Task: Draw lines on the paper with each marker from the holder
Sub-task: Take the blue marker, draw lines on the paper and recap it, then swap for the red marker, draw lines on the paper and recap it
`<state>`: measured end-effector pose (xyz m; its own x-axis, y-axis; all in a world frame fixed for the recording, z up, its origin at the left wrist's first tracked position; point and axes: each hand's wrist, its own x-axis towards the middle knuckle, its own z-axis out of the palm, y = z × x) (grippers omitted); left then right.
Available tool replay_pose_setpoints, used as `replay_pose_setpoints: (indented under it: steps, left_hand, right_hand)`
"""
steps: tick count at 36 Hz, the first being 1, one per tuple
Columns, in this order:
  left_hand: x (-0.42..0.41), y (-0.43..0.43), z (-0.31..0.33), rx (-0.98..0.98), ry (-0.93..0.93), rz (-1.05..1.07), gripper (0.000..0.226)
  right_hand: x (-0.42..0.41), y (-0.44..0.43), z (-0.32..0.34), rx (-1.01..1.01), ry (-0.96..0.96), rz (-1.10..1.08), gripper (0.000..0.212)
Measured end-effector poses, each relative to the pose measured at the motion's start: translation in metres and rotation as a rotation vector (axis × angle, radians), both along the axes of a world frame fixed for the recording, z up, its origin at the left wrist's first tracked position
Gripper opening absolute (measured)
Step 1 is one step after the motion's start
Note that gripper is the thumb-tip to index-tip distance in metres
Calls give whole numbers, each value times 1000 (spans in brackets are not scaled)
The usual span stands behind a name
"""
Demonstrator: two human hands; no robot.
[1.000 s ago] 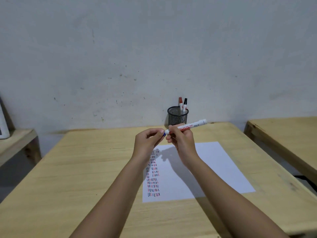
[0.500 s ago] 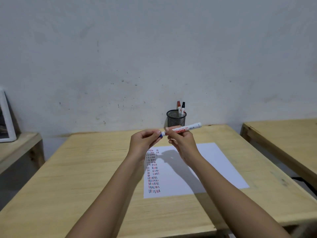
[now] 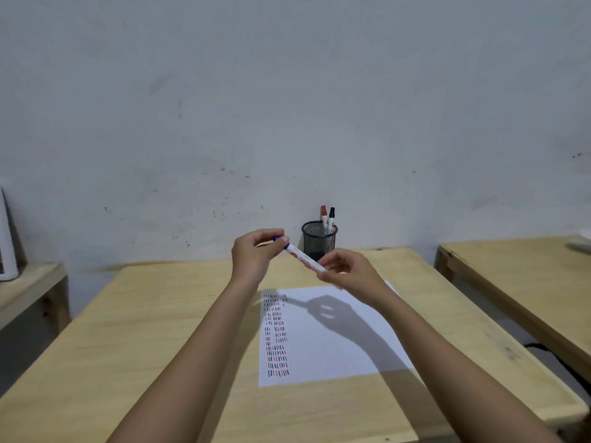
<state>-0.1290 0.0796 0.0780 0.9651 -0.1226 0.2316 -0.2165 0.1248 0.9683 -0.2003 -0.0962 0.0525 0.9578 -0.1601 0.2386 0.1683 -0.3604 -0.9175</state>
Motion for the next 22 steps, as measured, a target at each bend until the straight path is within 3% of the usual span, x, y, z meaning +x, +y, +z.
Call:
replay_pose_setpoints:
  steps: [5,10,14,19,22]
  left_hand:
    - [20,-27,17,207,-183,-12,14]
    - [41,-47,29,270,-300,-23,24]
    - [63,-53,15,315,-265,-4,36]
    - [95,-65,-30,571,-107,-114,62]
    - [108,-75,-48,654,-87,-181,54]
  right_hand:
    - [20,-3,12,-107,-38,-5,9]
    - [48,-17,18,-141,-69,-55,10]
    - [75,-36,25,-147,-157,-149,13]
    - [112,-49,35,-50,-259,-256,17]
    - [136,-51,33,-36,-258,-305,18]
